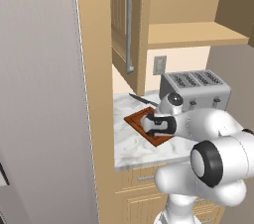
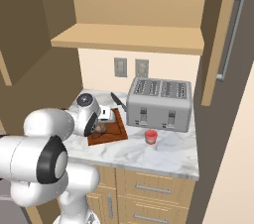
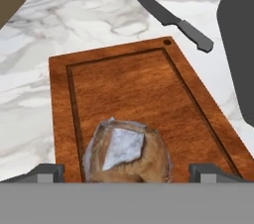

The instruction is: Pick the bread, place it on the cutting board, pick the jam, place it on the counter, and close the cabinet.

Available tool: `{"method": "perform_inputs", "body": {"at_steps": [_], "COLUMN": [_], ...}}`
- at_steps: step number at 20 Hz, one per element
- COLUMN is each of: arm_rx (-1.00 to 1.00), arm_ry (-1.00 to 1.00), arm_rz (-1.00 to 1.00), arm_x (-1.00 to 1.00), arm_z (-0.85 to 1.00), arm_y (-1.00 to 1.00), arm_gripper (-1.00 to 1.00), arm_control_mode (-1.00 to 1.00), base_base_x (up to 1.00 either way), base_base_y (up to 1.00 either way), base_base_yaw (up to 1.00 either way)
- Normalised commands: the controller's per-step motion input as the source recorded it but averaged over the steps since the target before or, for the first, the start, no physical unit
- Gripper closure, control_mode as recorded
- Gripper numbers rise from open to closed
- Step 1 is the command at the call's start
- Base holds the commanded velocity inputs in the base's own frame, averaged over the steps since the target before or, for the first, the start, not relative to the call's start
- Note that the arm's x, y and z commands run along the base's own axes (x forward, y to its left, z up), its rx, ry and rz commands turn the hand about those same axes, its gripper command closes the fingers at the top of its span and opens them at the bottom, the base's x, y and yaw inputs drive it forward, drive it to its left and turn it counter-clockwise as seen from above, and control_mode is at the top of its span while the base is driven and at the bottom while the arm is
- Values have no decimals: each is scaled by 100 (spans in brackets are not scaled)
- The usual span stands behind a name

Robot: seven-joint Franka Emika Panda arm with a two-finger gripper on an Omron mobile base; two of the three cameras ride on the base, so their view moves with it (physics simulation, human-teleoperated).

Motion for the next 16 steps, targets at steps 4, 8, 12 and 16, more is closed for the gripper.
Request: {"method": "perform_inputs", "body": {"at_steps": [4,8,12,16], "arm_rx": [0,0,0,0], "arm_ry": [-14,-12,-8,-8], "arm_rz": [0,0,0,0], "arm_x": [-18,-10,0,-3], "arm_z": [10,13,19,21], "arm_y": [0,0,0,0], "arm_gripper": [-100,-100,-100,-100], "arm_control_mode": [-100,-100,-100,-100], "base_base_x": [0,0,0,0], "base_base_y": [0,0,0,0], "base_base_yaw": [0,0,0,0]}}
